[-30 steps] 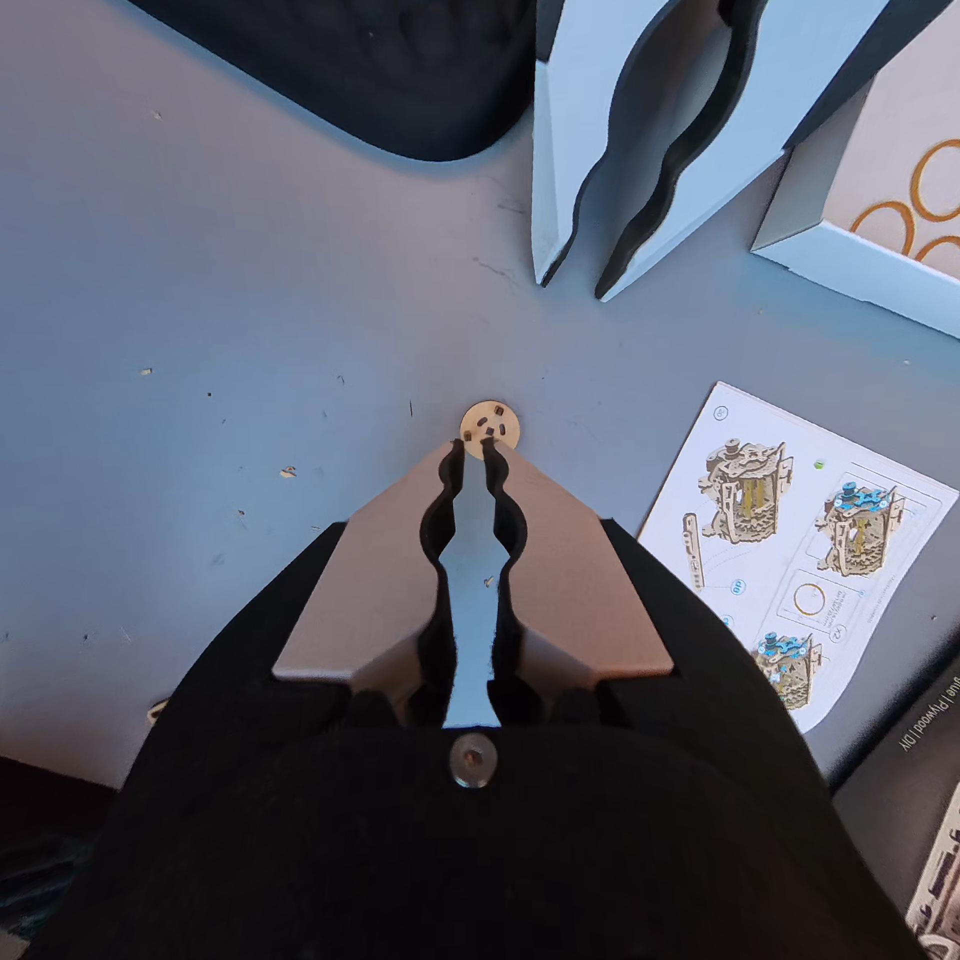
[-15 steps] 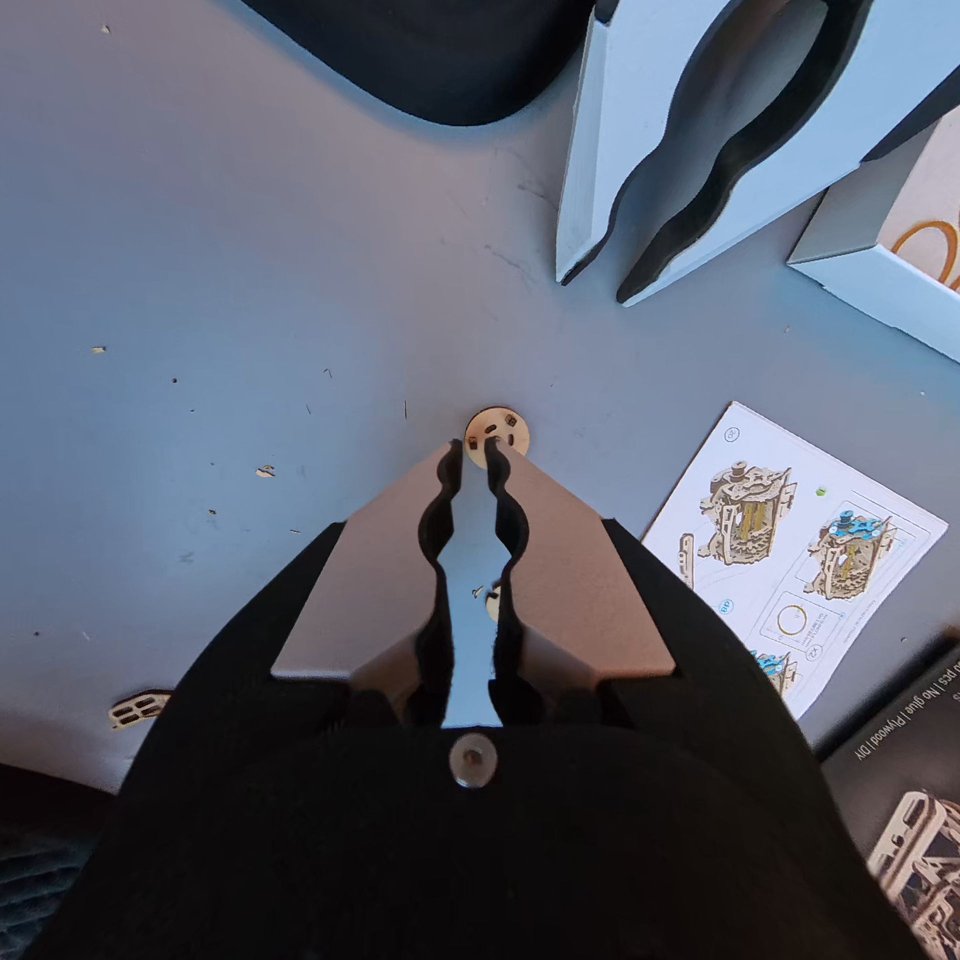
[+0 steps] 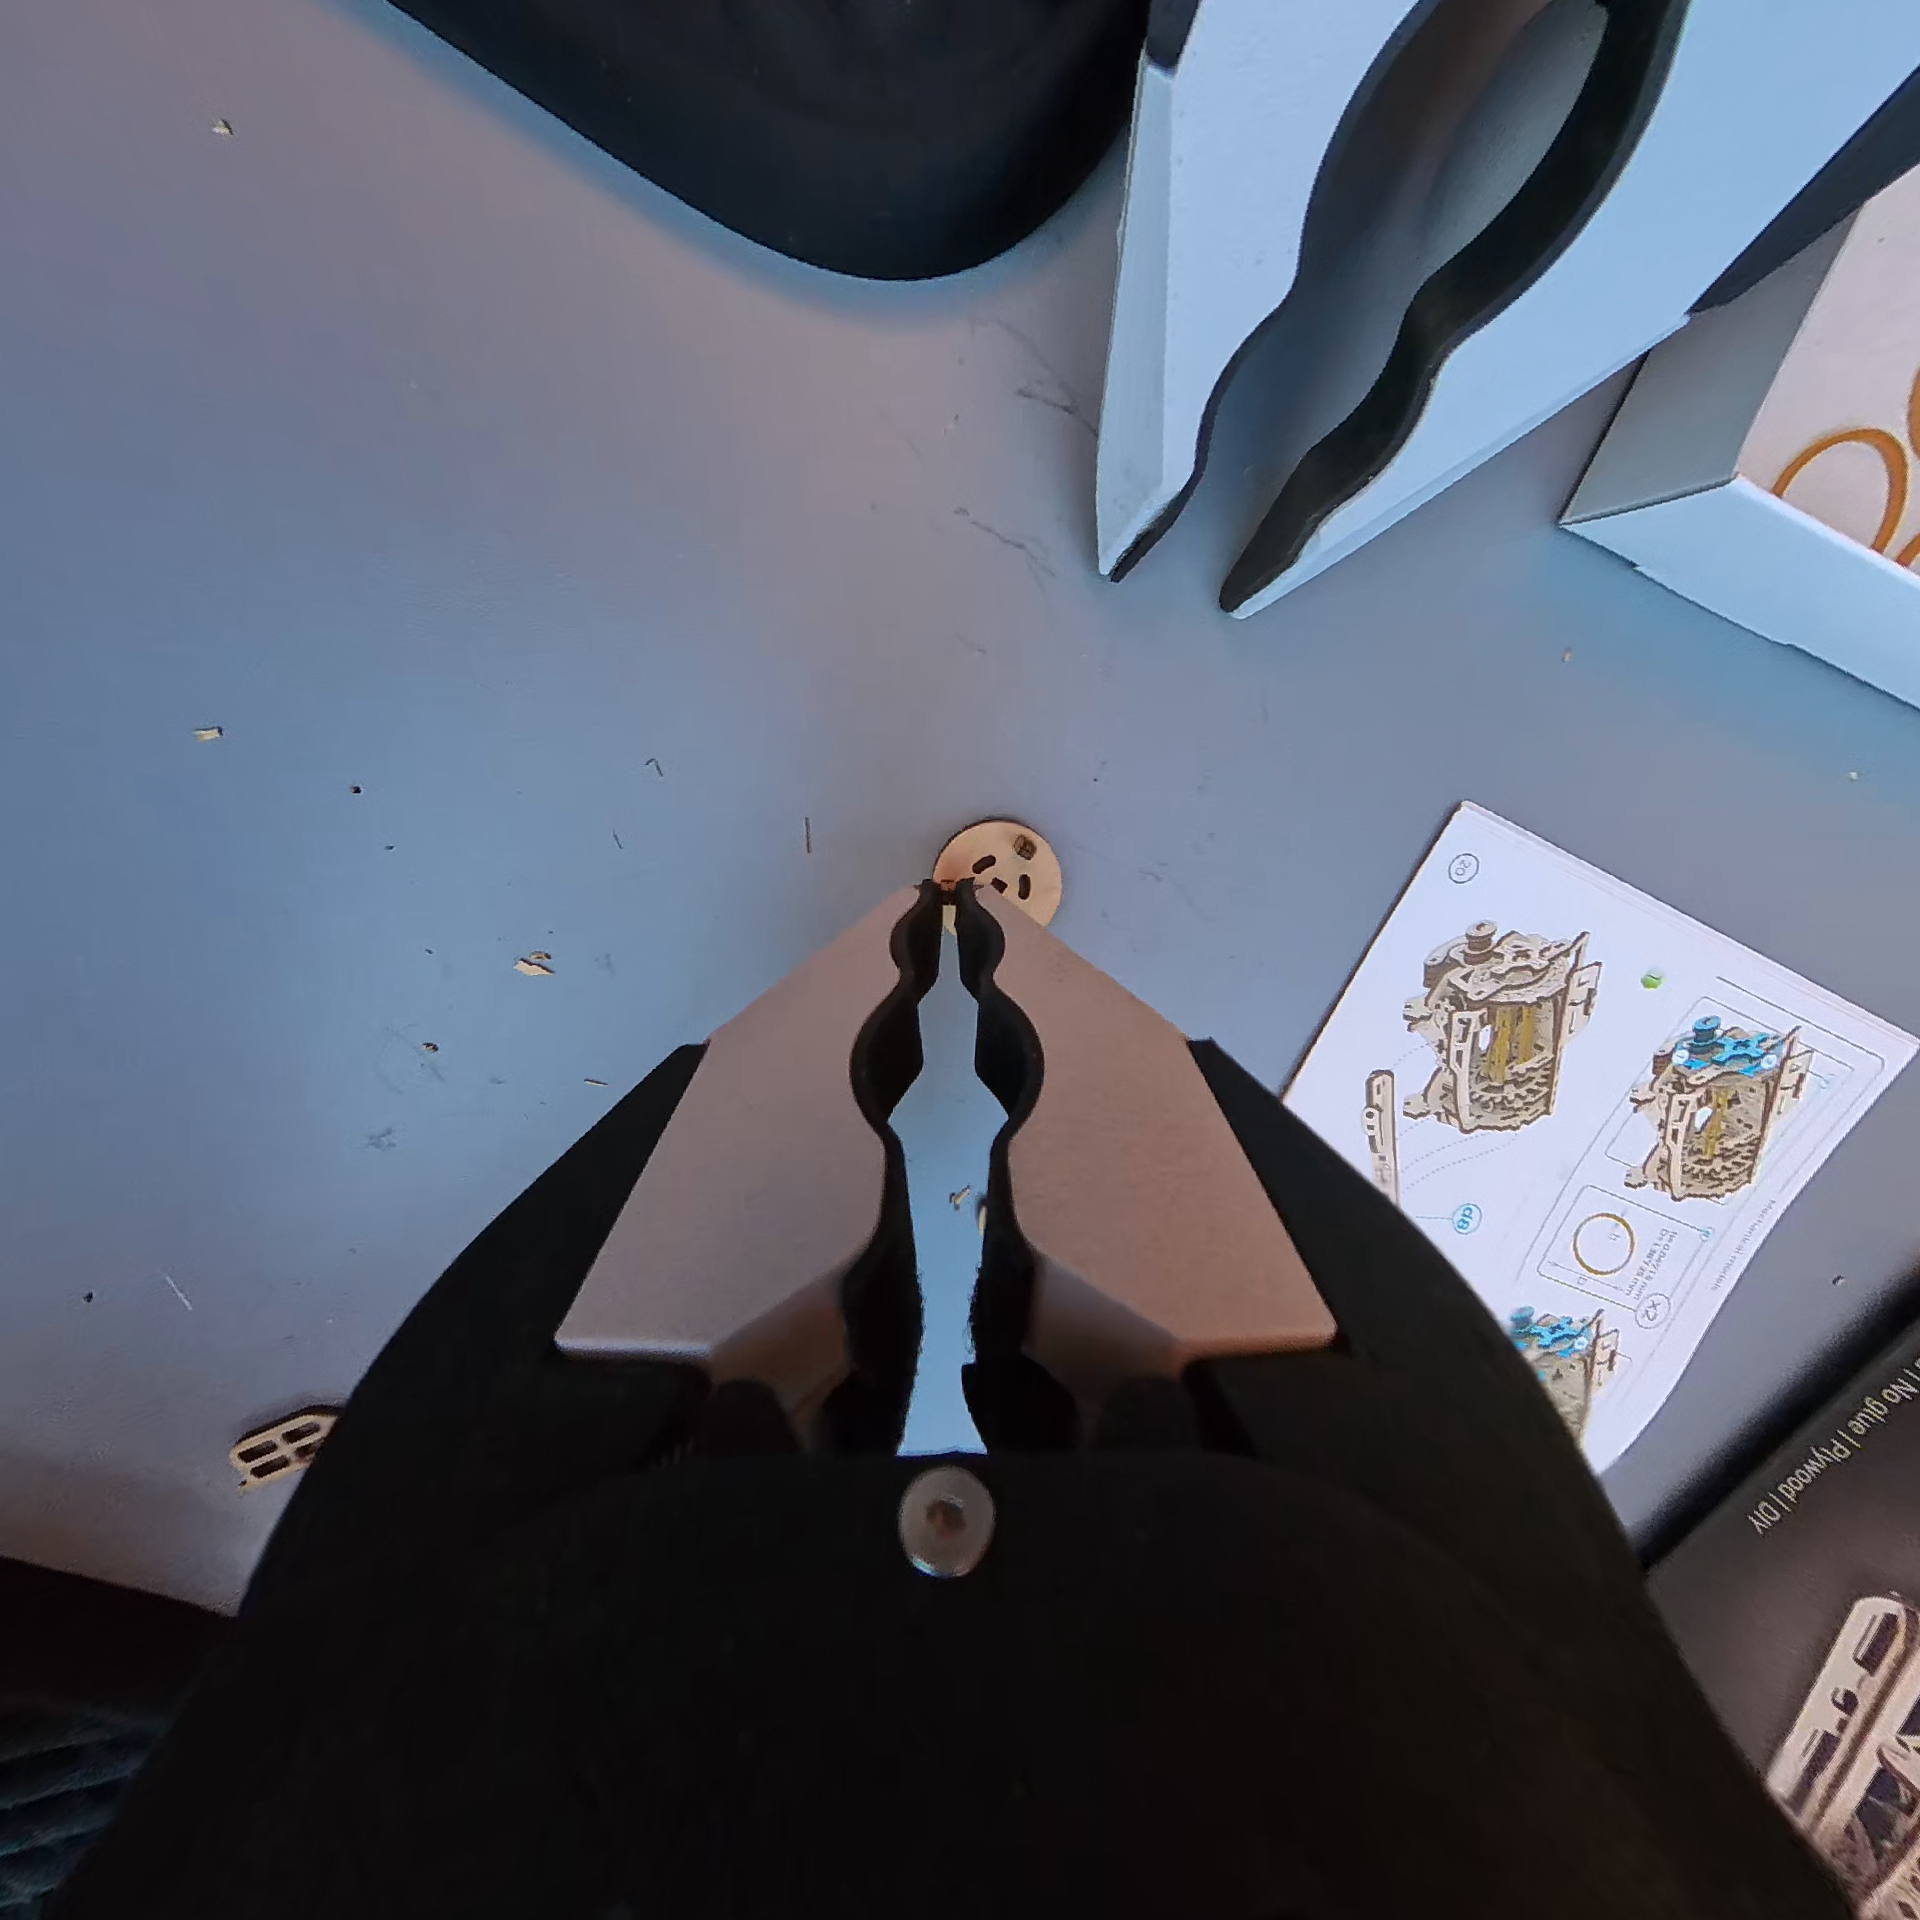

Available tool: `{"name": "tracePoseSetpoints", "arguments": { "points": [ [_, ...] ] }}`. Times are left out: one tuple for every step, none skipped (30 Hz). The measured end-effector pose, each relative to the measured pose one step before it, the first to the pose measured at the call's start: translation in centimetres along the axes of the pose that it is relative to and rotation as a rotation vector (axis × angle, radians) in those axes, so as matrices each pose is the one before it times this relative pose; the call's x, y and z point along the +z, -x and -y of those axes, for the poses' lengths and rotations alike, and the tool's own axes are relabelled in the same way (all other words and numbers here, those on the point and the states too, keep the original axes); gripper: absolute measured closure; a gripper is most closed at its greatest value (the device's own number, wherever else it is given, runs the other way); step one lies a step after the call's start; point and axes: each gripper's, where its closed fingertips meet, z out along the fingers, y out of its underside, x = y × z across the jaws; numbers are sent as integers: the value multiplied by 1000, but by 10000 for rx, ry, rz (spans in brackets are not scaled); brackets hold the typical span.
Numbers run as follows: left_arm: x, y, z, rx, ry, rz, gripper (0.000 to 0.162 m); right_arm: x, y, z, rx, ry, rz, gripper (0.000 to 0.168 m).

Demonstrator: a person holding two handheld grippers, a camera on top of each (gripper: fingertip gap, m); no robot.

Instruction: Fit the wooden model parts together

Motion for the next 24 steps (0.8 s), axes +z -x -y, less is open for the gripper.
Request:
{"name": "tracePoseSetpoints", "arguments": {
  "points": [
    [3, -3, 3, 8, 0, 3, 143, -96, 84, 61, -63, -32, 28, 167],
    [7, 6, -6, 3, -1, 3, 143, -141, 295, 62, -23, 36, 157, 167],
    [-1, -4, -1, -1, 1, -2, 143, -259, 271, 284, -74, -70, 109, 167],
    [-5, 4, -3, 0, -2, -1, 143, -380, 313, 285, -102, -15, 133, 167],
    [2, 11, 8, -4, -7, 0, 143, -416, 85, 180, -105, 59, 10, 167],
    [8, 1, -3, -11, -5, -3, 143, -277, -129, 91, -79, 87, -61, 168],
    [-4, -2, 10, -8, 0, -3, 143, 86, -46, 89, -21, 22, 77, 168],
    [6, 12, -9, 7, 1, 5, 144, 645, 343, -99, 55, 101, 416, 168],
    [-1, -5, -1, 9, 0, 8, 144, 1063, 259, -746, 45, 500, 373, 168],
    [4, 1, 2, -1, 3, 5, 144, 22, 11, 265, 55, -140, 154, 168],
    [-2, -16, -8, 3, 7, -3, 143, -452, -219, 74, -34, 14, -135, 168],
    [0, 6, -3, 11, 4, 9, 143, -440, -288, -106, -93, 135, -296, 168],
    [0, -1, 0, -2, 0, 0, 143, -218, 73, 288, -62, -153, -35, 168],
    [-6, -3, -5, -1, -1, -5, 143, 359, 187, 12, 73, -50, 175, 168],
    [1, 11, -2, 3, 4, 0, 143, 919, 37, -899, 95, 486, 151, 166],
    [0, -2, 1, -5, 0, 1, 144, -190, 115, 508, 114, -404, 170, 168],
    [-2, -16, 7, 10, 6, -3, 143, -325, -146, -268, -39, 158, -140, 168],
    [3, 12, -4, 17, 9, 13, 143, -228, -345, -325, -95, 222, -354, 168],
    [5, -9, -7, -1, -3, 0, 143, -3, 326, 339, -48, -212, 132, 168],
    [-6, 8, -2, -6, -5, -4, 143, 508, 295, 13, 107, -6, 243, 168],
    [0, -10, -3, -13, 5, -7, 143, 58, -20, -26, 74, 9, 46, 168],
    [-2, -5, -4, 0, 3, -4, 143, -425, -285, -244, -114, 141, -259, 168],
    [-4, 9, 6, 22, 4, 15, 143, -526, -191, -18, -115, 1, -273, 168],
    [7, -2, -7, 13, -1, 8, 143, -420, 187, 659, 61, -464, 75, 168]
  ]
}}
